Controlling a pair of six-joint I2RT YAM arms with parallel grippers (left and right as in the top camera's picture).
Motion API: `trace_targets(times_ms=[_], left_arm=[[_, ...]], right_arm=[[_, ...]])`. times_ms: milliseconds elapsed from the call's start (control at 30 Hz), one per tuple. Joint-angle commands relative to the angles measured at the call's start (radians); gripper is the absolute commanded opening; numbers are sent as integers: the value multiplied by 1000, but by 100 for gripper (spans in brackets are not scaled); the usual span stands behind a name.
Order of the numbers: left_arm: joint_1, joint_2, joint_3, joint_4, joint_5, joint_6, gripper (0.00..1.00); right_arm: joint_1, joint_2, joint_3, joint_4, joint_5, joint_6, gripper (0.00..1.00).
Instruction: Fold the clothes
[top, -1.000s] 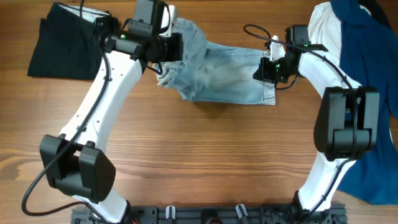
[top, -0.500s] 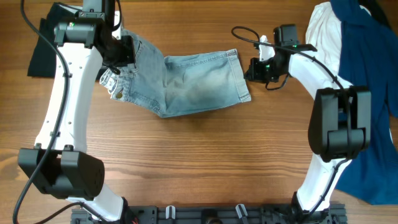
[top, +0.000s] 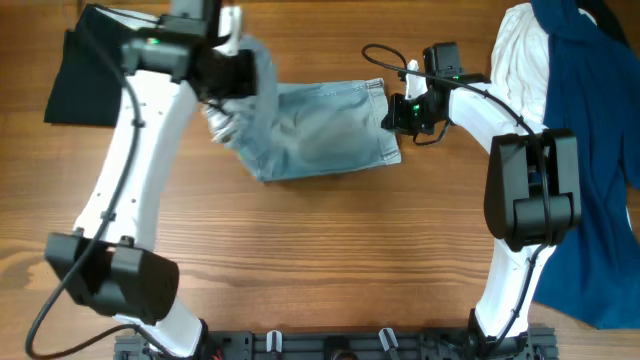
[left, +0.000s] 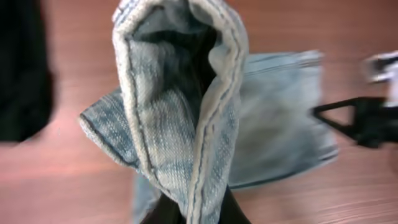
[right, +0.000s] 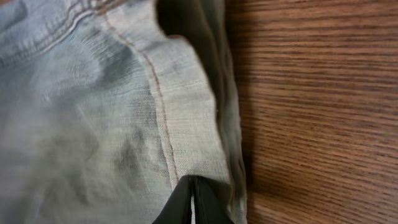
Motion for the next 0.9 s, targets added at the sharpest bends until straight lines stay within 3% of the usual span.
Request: trace_targets(times_ms=[0,133,233,300,333,367,600,667,733,800,867], left_arm=[[-112,85,35,105,77,-118,4],[-200,253,35,246,193,-168,4],[-243,340,35,325,195,-232,4],[-273,388,35,396,220,-248,15],[-286,392,35,409,217,-247,68],[-292,392,35,417,214,-246,100],[-206,356,39,430,281,-269,100],[-183,326,39,410,311,-240,100],[-183,319,39,343,373,-121,100],[-196,325,39,181,310,0,100],[-205,327,38,51,165,29,100]], right_arm=[[4,70,-1,3,59,15,4],[4,70,-1,4,59,16,4],[4,70,-1,7,59,16,4],[4,70,-1,15,50,19,4],[3,69,-1,28,32,18,4],[0,69,0,41,12,18,4],[-134,-80,22,45,-161,34,41],[-182,-170,22,35,-164,34,69],[-226,-231,22,24,-163,32,87],[-269,-261,22,-9,-156,14,90],[-278,-256,20,-38,-155,-12,90]])
